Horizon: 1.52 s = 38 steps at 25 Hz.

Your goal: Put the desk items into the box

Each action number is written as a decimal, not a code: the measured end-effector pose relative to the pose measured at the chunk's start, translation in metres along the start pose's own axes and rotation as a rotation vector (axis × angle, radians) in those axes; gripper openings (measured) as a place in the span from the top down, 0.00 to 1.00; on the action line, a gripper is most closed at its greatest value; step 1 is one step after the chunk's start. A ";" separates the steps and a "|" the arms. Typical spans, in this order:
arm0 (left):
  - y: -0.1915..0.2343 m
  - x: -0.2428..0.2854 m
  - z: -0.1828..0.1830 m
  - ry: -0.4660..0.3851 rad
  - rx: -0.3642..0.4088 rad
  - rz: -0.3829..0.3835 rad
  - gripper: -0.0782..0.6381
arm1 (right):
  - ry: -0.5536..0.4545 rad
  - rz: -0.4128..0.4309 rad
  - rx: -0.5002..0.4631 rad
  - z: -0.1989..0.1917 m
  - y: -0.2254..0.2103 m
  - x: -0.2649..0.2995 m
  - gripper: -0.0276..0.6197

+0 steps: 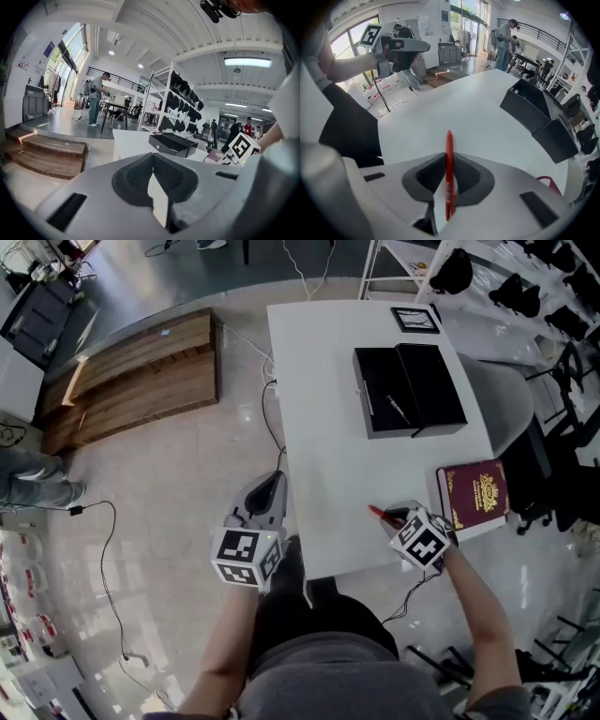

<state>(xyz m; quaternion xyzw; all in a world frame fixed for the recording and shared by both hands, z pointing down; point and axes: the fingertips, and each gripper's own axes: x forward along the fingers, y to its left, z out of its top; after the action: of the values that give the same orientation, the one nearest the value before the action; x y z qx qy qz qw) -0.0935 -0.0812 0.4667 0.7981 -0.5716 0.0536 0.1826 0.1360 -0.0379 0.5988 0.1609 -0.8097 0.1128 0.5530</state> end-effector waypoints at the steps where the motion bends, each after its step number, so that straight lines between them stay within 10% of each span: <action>1: 0.000 0.000 0.001 0.000 0.003 -0.005 0.88 | -0.013 0.000 0.022 0.002 0.000 -0.003 0.87; 38: -0.025 0.083 0.054 -0.005 0.176 -0.281 0.88 | -0.720 -0.298 0.667 0.122 -0.114 -0.133 0.87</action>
<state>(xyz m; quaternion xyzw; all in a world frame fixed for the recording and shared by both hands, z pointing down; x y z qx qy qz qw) -0.0487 -0.1678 0.4352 0.8833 -0.4479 0.0754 0.1164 0.1196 -0.1686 0.4314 0.4708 -0.8371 0.2224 0.1676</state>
